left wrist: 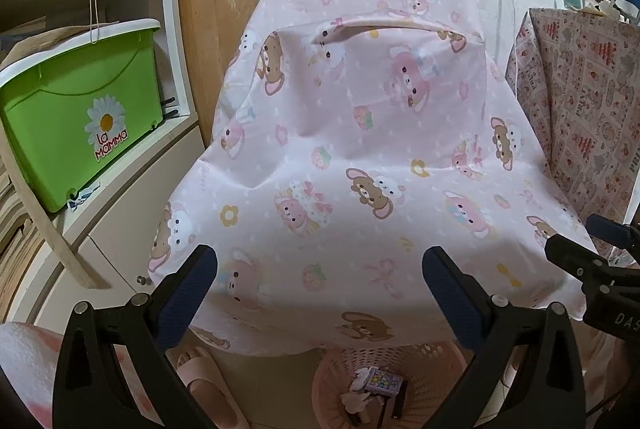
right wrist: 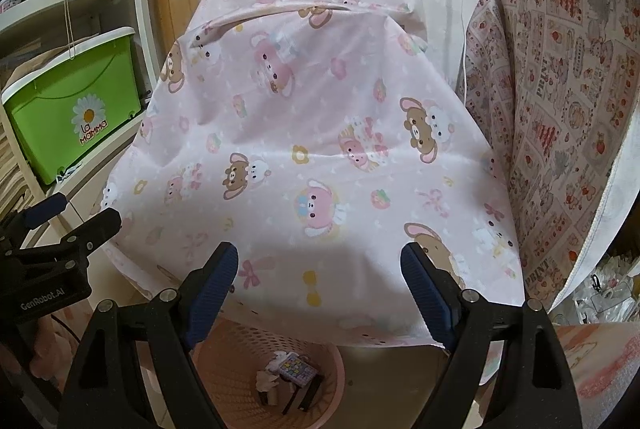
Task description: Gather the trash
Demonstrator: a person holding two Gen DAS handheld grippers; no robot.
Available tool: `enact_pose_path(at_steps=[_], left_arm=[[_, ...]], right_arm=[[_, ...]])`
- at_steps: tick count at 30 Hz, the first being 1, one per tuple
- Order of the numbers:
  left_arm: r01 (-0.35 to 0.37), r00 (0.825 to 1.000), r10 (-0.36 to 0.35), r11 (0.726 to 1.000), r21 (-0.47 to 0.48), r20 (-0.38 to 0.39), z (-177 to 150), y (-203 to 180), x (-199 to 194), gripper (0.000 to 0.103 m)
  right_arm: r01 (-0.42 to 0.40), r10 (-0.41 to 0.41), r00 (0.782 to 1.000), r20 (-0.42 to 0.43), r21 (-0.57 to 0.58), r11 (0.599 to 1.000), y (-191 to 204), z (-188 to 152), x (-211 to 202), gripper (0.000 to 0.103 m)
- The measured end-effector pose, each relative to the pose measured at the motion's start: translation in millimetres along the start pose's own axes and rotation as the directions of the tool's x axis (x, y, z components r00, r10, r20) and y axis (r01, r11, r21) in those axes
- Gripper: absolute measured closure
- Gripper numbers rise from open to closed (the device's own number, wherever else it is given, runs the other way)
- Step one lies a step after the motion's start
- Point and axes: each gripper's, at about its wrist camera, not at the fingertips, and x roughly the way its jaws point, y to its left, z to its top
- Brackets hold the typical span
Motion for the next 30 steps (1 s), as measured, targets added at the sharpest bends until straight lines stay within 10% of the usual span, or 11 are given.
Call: enact_pose_path(at_steps=[30], left_arm=[[-0.016, 1.0, 0.016, 1.0, -0.003, 0.006, 0.6, 0.7, -0.2, 0.001]], right_arm=[[0.003, -0.003, 1.0, -0.001, 0.0, 1.0, -0.9, -0.3, 0.3, 0.018]])
